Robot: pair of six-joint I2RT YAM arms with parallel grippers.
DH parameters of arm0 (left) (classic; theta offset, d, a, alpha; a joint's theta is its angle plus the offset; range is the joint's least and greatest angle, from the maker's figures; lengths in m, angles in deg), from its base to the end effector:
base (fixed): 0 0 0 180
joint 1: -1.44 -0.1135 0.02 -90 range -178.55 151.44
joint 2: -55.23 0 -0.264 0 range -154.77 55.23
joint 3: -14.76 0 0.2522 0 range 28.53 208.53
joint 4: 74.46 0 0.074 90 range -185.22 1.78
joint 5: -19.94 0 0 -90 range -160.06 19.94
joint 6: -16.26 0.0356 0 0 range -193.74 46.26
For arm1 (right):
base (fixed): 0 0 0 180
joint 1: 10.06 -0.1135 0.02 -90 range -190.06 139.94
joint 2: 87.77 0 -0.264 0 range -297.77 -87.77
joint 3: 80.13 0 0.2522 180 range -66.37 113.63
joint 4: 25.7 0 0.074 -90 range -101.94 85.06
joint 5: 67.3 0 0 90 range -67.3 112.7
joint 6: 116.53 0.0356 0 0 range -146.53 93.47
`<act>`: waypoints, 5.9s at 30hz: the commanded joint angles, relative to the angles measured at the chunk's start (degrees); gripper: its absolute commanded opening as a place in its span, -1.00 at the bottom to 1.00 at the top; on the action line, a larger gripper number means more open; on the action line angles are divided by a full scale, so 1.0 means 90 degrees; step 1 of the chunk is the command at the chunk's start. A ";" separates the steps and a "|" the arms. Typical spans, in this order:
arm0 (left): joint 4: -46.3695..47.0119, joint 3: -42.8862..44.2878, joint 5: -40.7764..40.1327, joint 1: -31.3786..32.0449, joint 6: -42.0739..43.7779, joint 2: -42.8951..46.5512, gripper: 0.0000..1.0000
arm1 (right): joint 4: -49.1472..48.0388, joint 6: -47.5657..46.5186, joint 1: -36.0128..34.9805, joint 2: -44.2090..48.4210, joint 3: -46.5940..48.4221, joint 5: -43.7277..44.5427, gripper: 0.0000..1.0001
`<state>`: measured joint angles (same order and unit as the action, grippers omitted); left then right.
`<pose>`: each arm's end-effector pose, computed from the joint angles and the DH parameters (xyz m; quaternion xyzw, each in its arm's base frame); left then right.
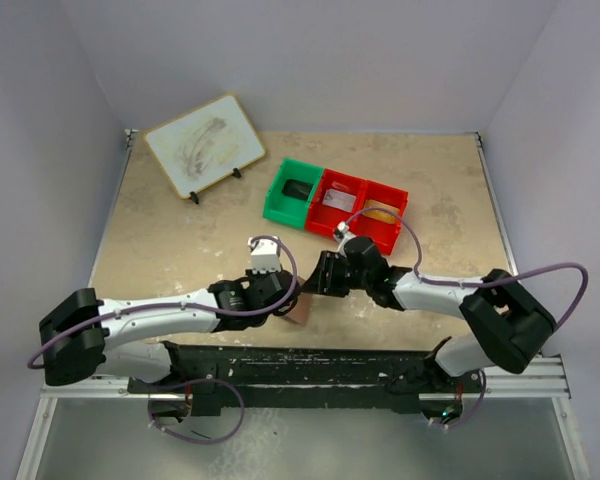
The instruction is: Take the credit cards out of the card holder
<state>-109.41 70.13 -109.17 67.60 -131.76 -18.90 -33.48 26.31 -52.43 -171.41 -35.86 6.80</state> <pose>0.1203 -0.2166 0.2044 -0.0404 0.9006 -0.1104 0.4184 0.1988 0.1945 0.1592 0.0117 0.8670 0.4383 0.2367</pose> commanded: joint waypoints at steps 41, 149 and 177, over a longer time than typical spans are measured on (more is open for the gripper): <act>0.0878 -0.1131 0.0181 0.0013 -0.0660 0.0643 -1.00 | 0.0867 0.0302 0.0030 0.1740 -0.0597 0.0383 -0.03; 0.1443 -0.1217 0.0605 0.0022 -0.0311 0.1574 -0.14 | -0.0726 -0.0234 -0.0546 -0.1674 0.0665 -0.0240 -0.65; 0.1692 -0.1546 0.0683 0.0062 -0.0946 -0.0006 -0.92 | 0.1723 -0.0614 -0.0539 0.0520 0.0997 0.1506 -0.28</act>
<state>-93.04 55.35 -101.94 67.64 -140.18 -19.18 -26.47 23.32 -57.31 -173.42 -29.74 11.45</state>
